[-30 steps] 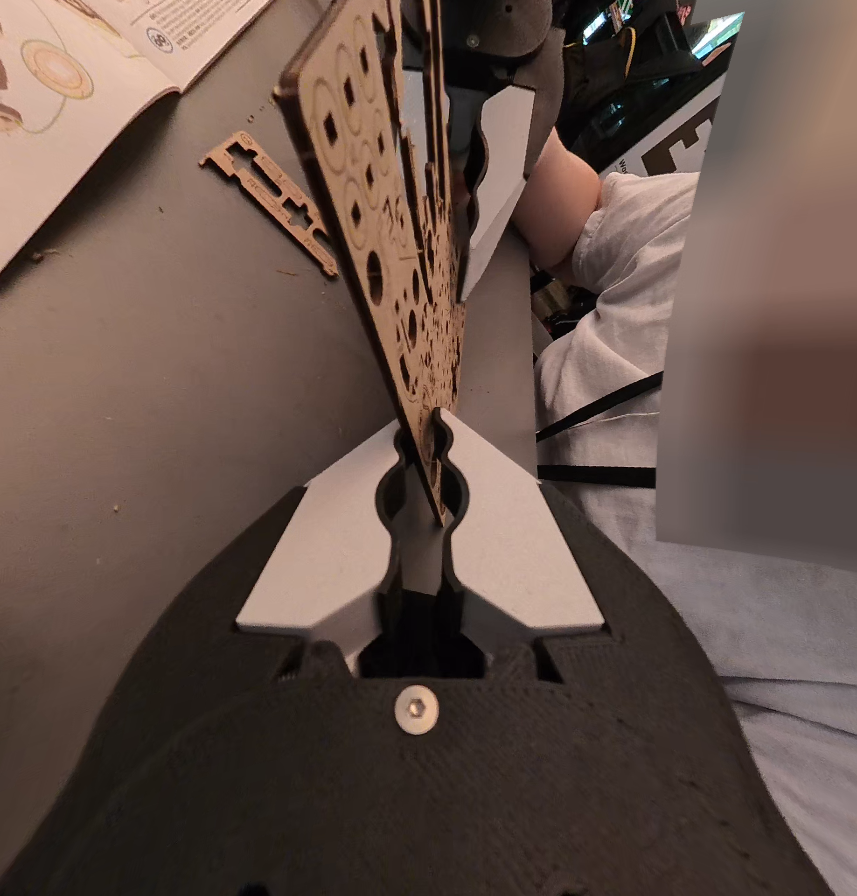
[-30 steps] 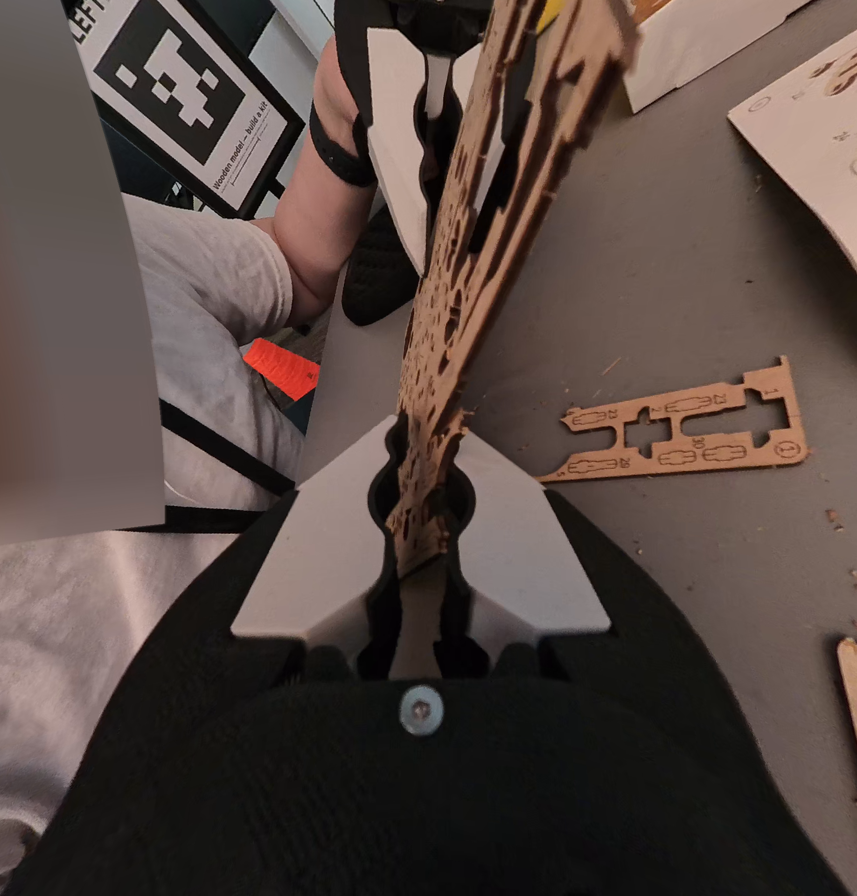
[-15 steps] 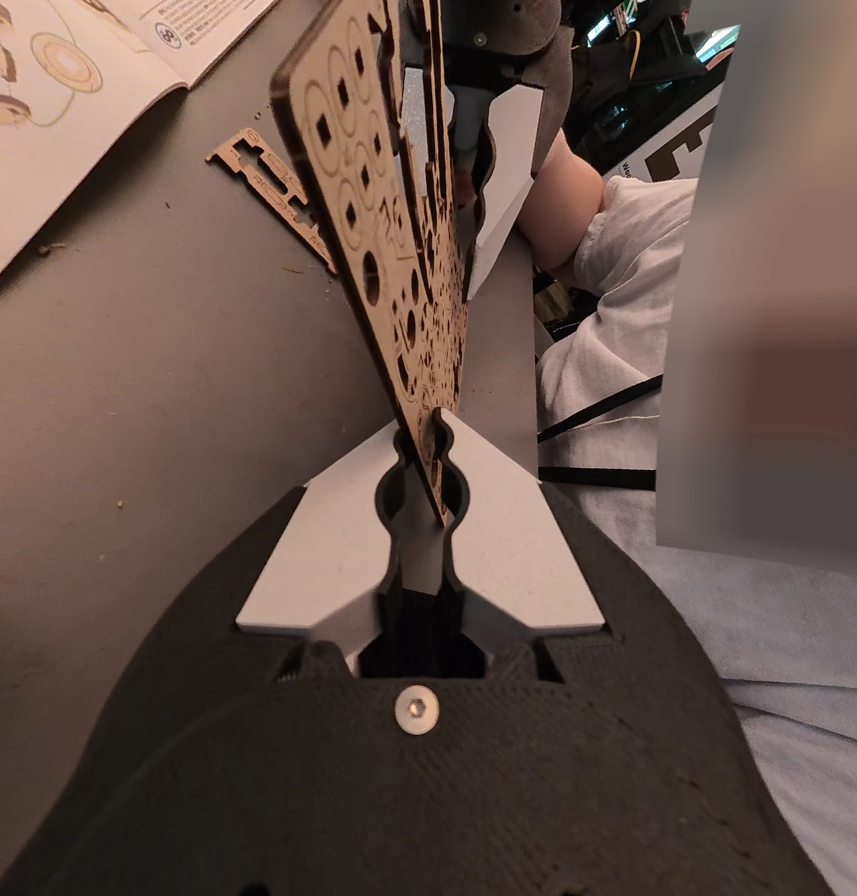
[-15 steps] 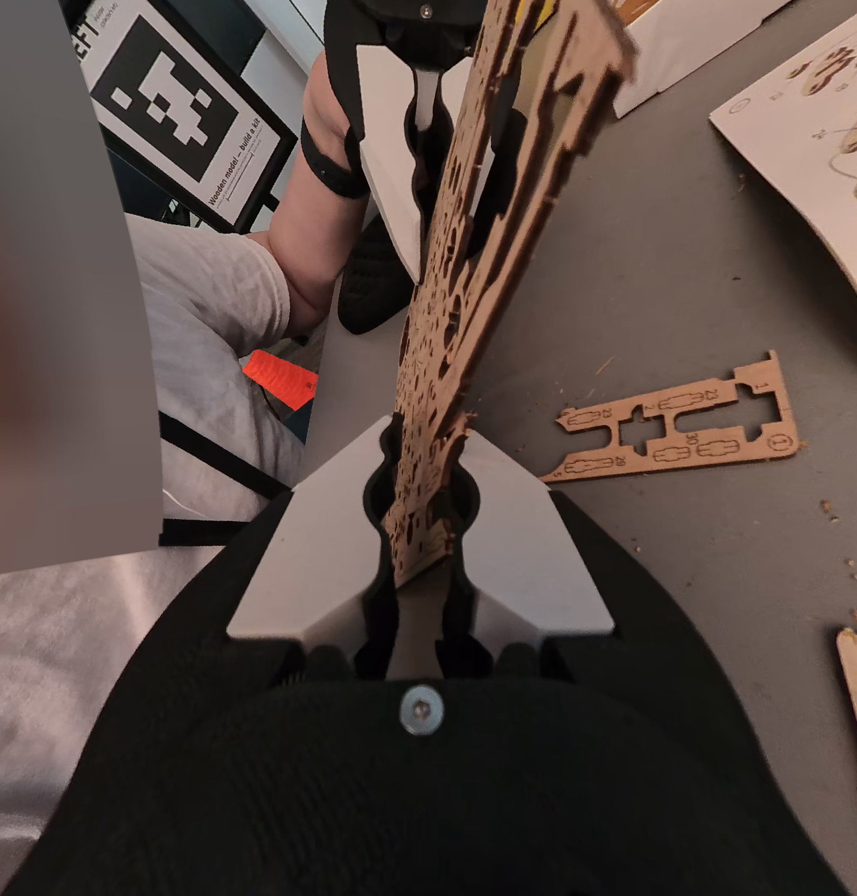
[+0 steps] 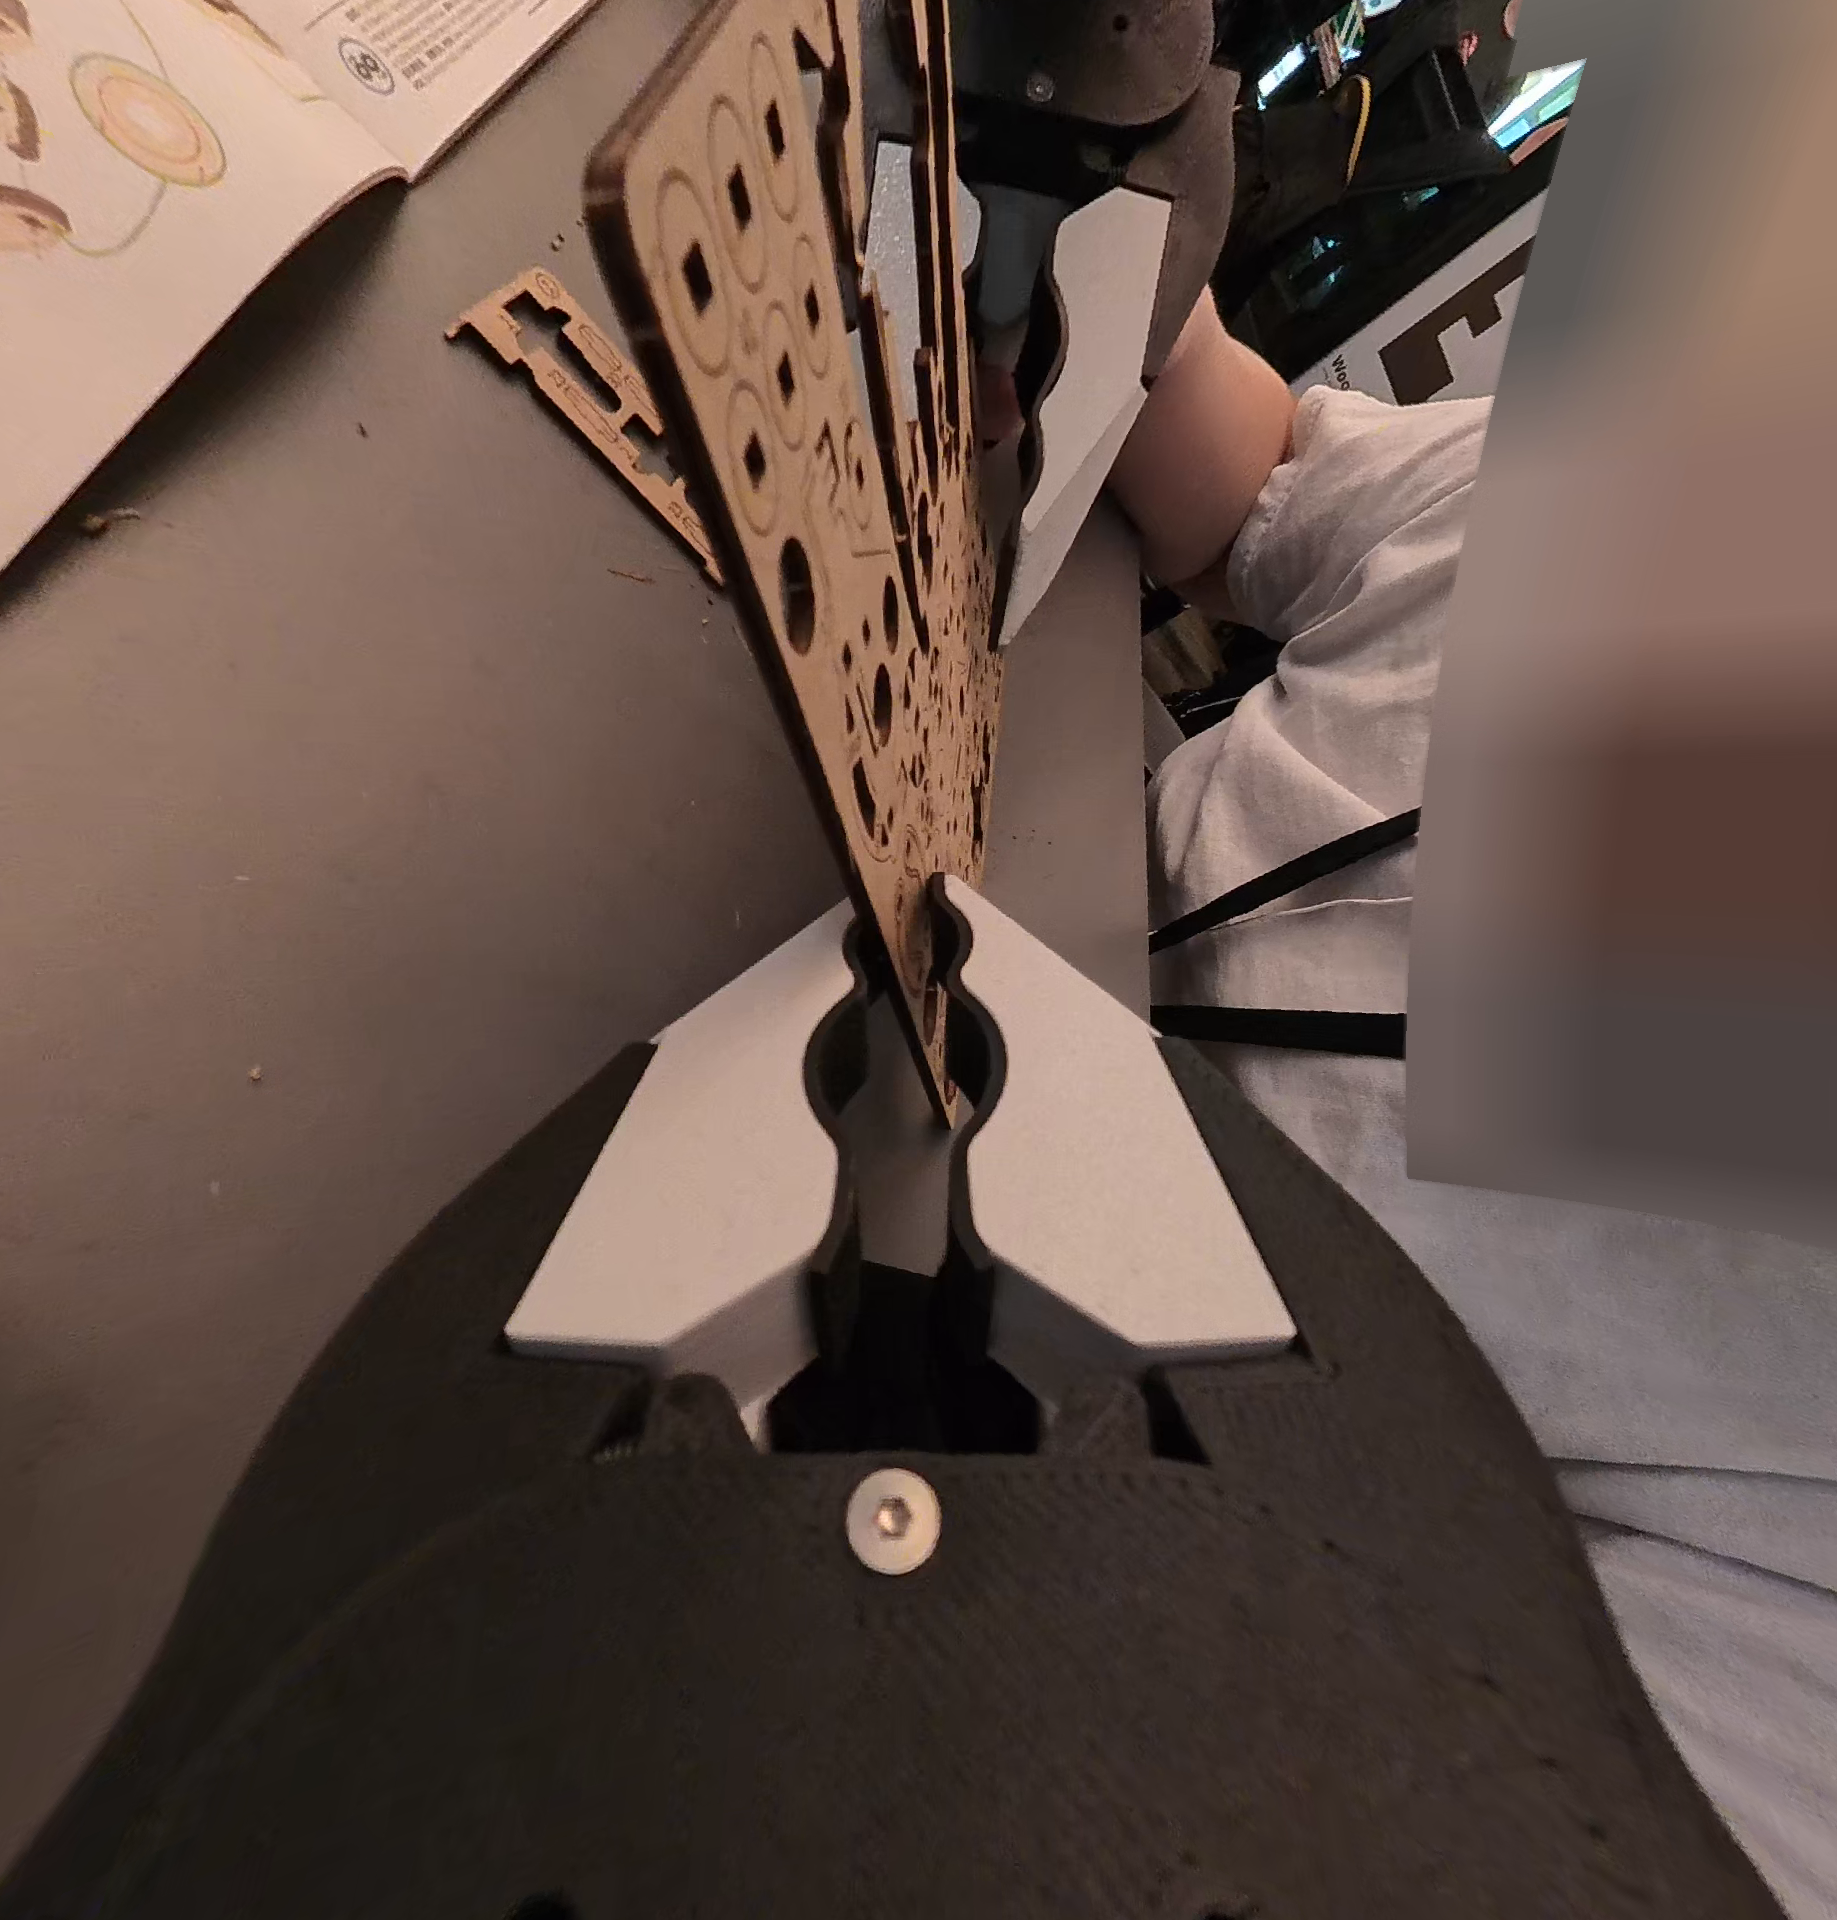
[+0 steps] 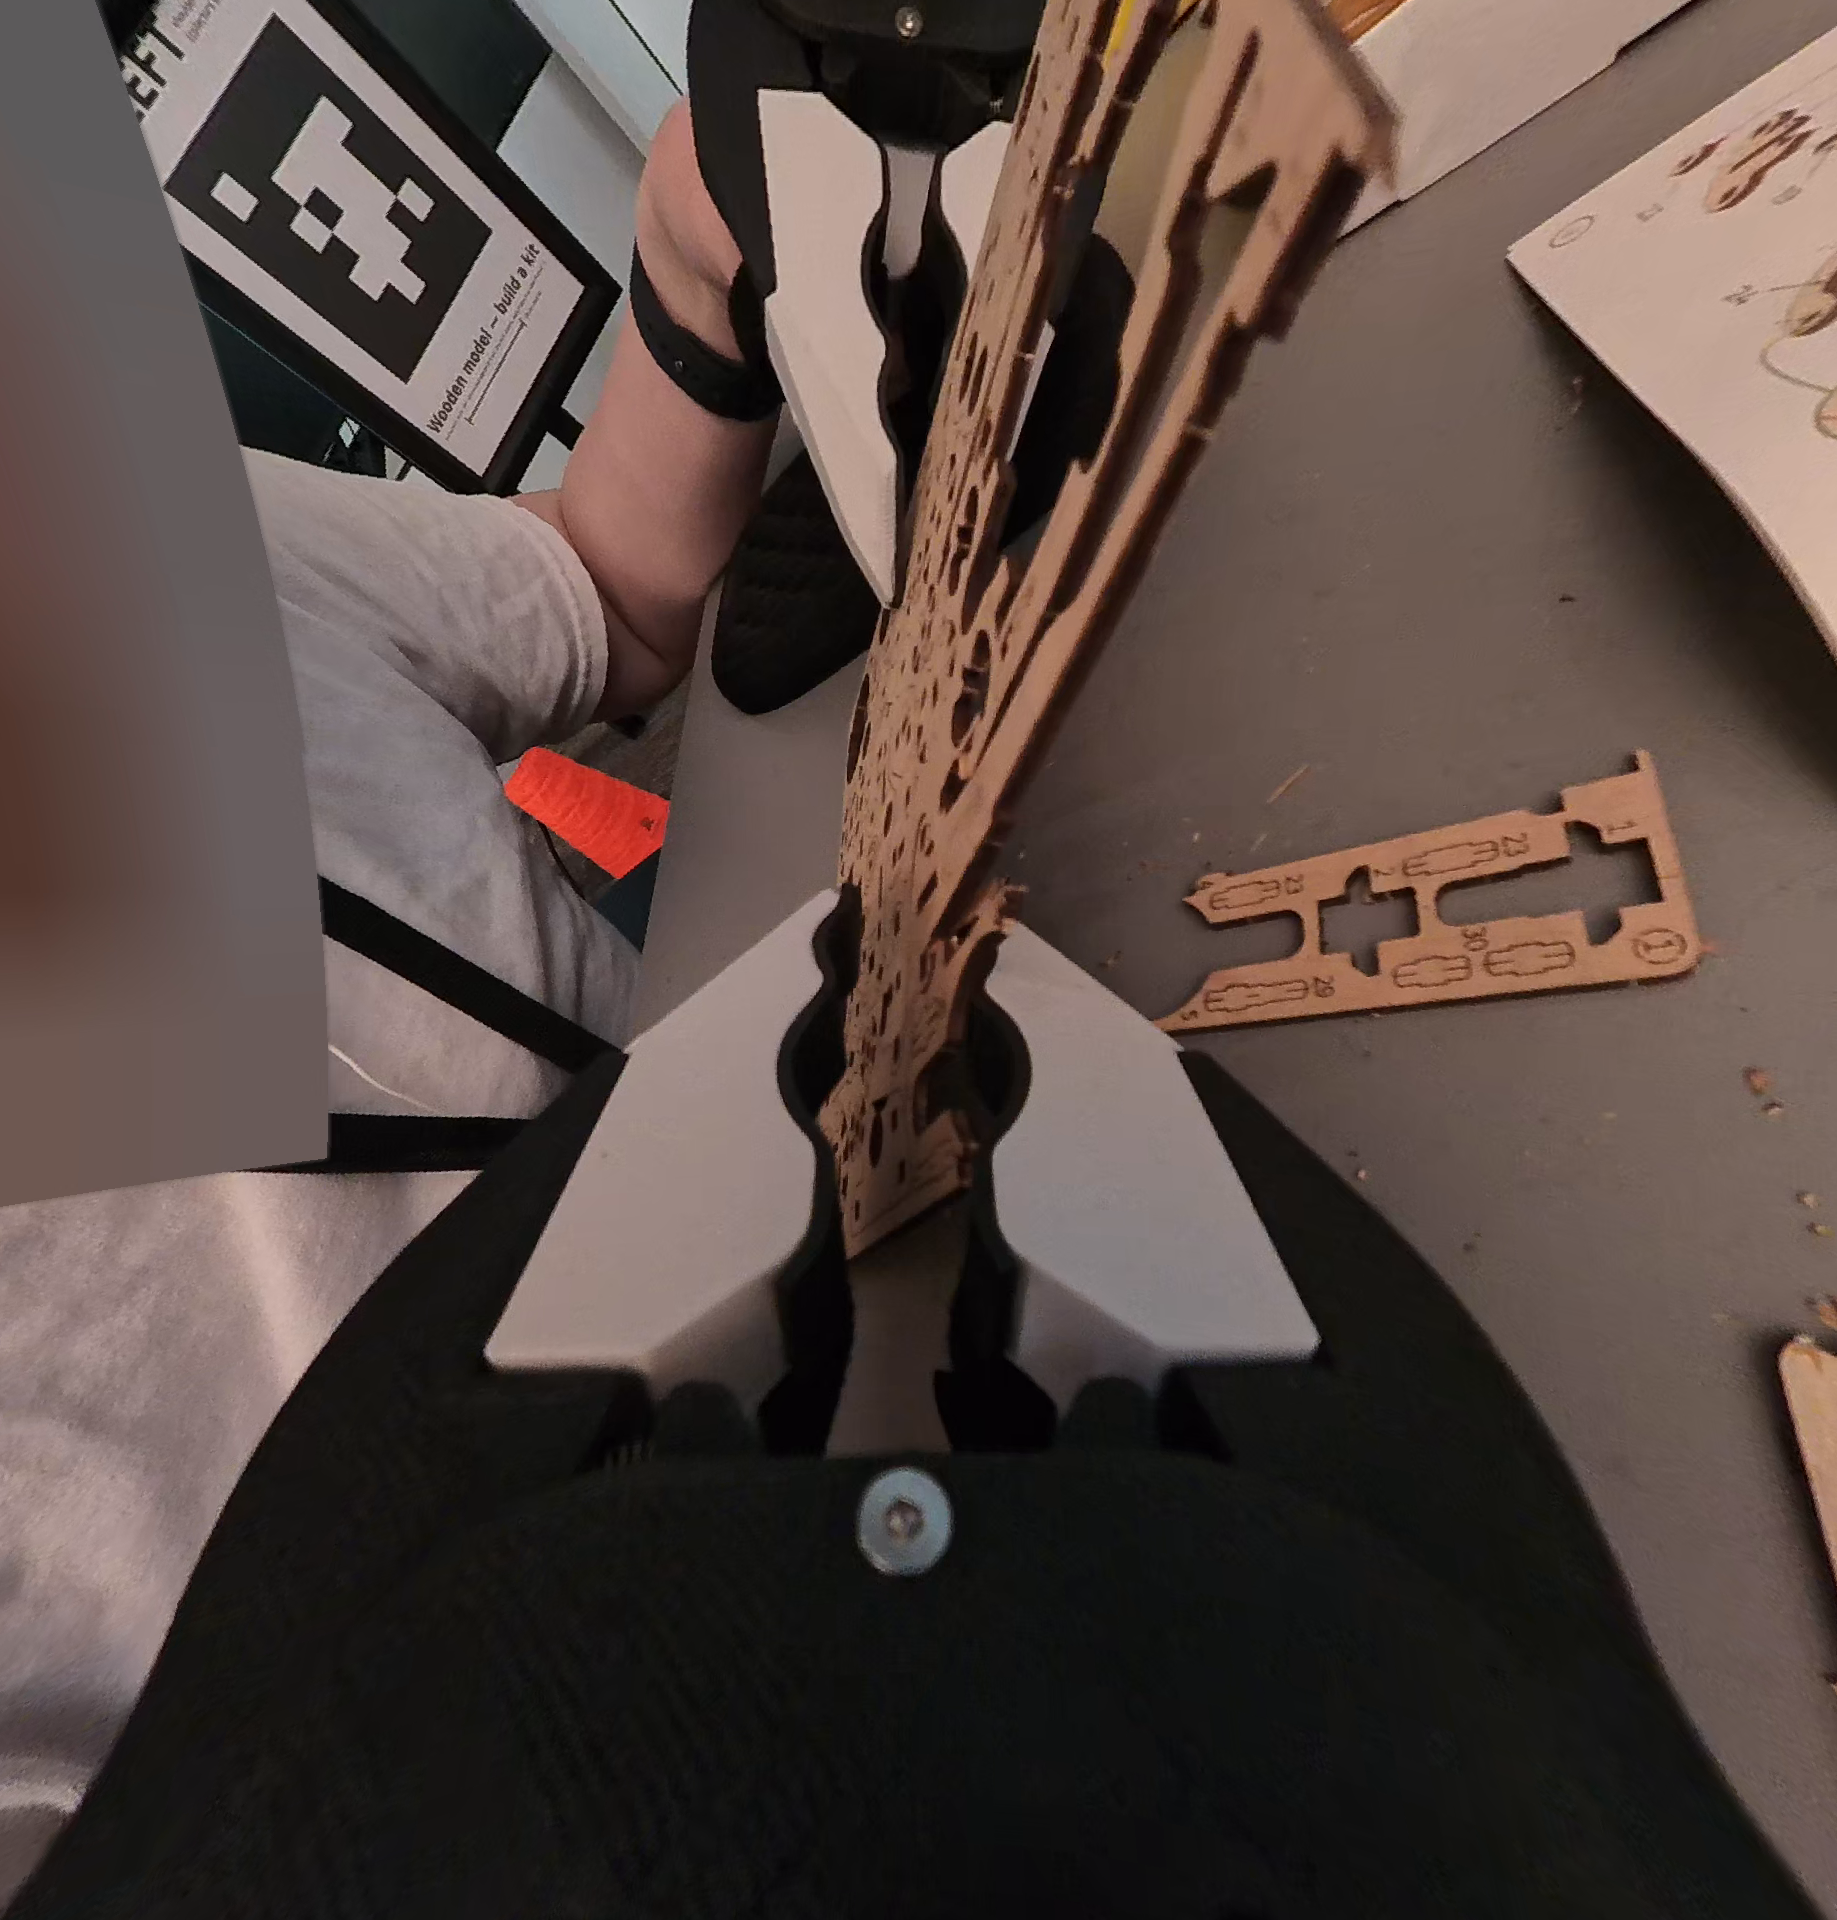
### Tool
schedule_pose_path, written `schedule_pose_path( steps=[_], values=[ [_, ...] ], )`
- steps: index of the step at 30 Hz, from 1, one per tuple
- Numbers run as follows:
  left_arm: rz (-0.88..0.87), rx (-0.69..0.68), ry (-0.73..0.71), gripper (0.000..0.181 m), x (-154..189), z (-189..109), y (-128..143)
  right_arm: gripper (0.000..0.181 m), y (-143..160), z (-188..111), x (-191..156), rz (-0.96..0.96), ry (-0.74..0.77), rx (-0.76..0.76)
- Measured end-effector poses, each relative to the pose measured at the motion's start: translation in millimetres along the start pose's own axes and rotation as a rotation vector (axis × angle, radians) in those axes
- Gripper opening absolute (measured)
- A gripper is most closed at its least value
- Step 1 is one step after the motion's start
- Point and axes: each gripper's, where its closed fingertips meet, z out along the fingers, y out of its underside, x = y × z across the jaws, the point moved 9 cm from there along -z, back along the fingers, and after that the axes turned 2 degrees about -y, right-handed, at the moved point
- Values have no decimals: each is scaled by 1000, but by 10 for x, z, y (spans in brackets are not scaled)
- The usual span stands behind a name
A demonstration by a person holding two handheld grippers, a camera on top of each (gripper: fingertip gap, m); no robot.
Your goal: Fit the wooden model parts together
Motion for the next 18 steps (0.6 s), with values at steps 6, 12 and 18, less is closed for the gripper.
schedule_pose_path(
  steps=[6, 12, 18],
  values=[
    [-4, 0, -1, 5, -5, 0, 2, 15, -1, -2, 3, 1, 4, 2],
    [-14, 0, -3, 5, -13, 0, 4, 17, -2, -8, 11, 3, 13, 3],
    [-25, 0, -10, 5, -27, -1, 7, 21, -19, -38, 22, 11, 22, 25]
  ],
)
